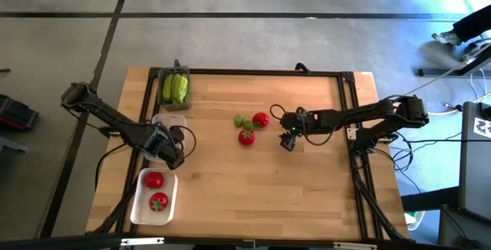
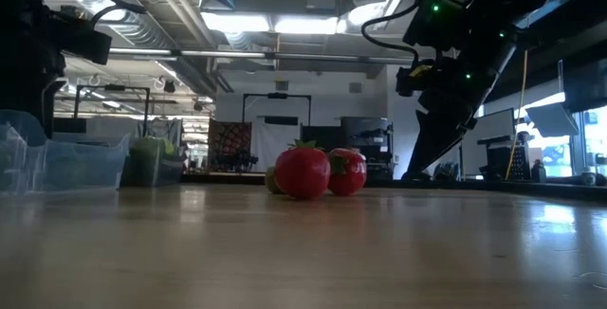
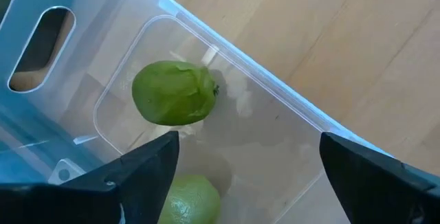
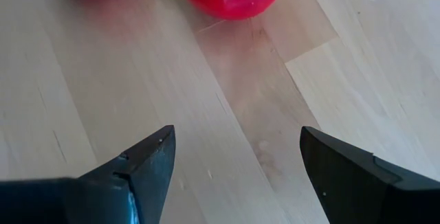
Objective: Sort produce into baskets
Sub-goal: Put the lime into the transparent bin
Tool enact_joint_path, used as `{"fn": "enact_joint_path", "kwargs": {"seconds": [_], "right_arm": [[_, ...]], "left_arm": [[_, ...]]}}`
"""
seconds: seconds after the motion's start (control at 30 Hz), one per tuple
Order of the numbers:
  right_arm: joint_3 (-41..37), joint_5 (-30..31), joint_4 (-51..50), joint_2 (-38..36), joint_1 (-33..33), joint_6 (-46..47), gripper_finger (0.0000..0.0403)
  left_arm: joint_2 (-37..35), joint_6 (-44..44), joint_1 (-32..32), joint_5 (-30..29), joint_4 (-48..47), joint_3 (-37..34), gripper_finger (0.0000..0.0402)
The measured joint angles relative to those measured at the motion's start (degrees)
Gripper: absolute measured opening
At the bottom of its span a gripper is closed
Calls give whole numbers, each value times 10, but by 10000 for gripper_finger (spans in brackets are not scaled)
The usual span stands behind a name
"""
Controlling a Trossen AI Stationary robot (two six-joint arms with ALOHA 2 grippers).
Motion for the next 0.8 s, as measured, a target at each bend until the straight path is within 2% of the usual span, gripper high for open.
{"fn": "enact_joint_path", "kwargs": {"seconds": [0.2,0.4,0.67,0.8], "right_arm": [[0,0,4,0,0,0,292],[0,0,4,0,0,0,292],[0,0,16,0,0,0,292],[0,0,32,0,0,0,292]], "left_arm": [[0,-20,0,-21,30,0,345],[0,23,6,-27,96,1,345],[-1,51,23,-34,26,54,345],[-1,84,37,-60,37,91,345]]}}
